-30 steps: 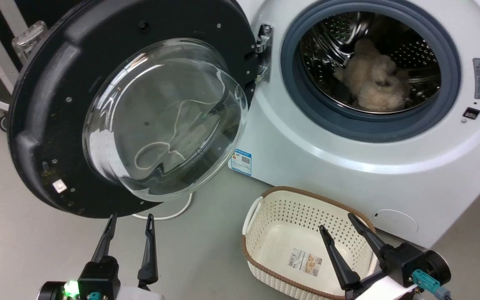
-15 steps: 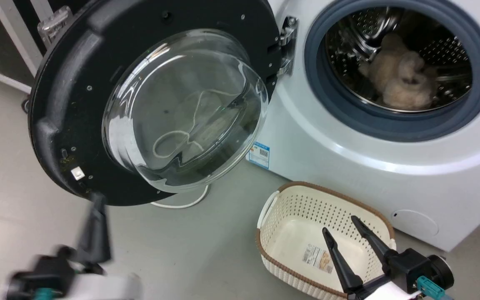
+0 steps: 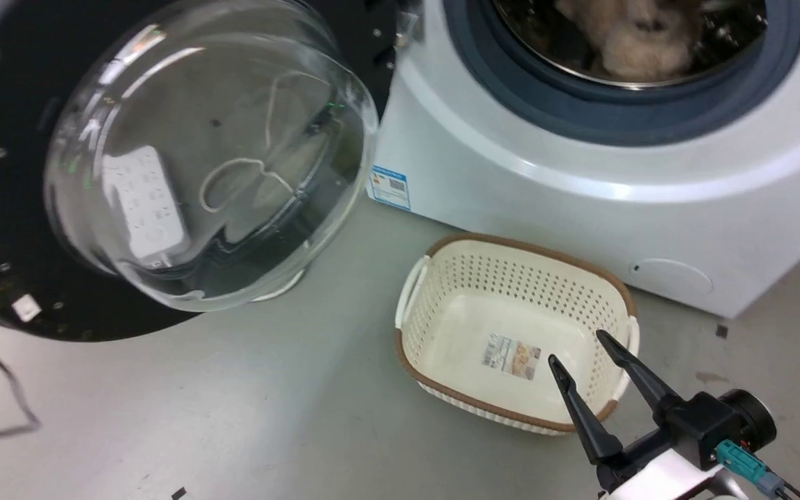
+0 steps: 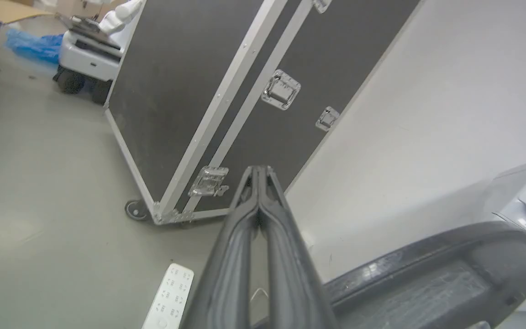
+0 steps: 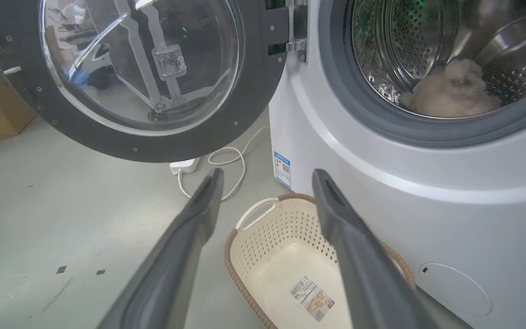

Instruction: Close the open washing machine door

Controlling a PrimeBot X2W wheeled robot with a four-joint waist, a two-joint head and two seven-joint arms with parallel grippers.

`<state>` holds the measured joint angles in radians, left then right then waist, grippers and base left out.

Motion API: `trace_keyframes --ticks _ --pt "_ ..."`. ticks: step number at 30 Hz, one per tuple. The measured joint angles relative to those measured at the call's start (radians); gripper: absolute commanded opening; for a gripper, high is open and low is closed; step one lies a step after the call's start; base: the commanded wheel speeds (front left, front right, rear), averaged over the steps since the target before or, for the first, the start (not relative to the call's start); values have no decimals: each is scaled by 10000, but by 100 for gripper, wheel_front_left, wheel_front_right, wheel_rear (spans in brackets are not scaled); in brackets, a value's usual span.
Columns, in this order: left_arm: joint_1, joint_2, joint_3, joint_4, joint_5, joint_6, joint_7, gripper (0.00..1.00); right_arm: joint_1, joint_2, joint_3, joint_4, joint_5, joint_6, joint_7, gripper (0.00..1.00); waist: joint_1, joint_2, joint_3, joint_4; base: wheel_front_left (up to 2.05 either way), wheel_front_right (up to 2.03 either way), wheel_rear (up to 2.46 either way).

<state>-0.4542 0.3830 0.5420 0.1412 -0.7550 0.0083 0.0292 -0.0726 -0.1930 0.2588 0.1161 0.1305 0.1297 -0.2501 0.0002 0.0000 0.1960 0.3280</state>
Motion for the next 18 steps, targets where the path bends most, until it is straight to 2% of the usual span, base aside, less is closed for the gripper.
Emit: trace_keyframes --ticks 3,8,11,18 --pt "-642 489 581 1137 -1076 334 1127 0 -7 -75 58 19 71 2 -31 100 0 0 156 -176 0 0 0" --pt "-1045 585 786 2370 -2719 706 3616 0 -6 -151 111 23 104 2 -58 100 -1 0 256 -376 0 0 0" --pt "-1035 600 688 2523 -3306 706 4830 0 -6 -196 142 25 117 2 -71 100 -1 0 263 -425 0 0 0" --pt "-520 685 652 1954 -4182 412 6460 0 -4 -201 144 134 121 2 -73 100 -2 0 56 -476 0 0 0"
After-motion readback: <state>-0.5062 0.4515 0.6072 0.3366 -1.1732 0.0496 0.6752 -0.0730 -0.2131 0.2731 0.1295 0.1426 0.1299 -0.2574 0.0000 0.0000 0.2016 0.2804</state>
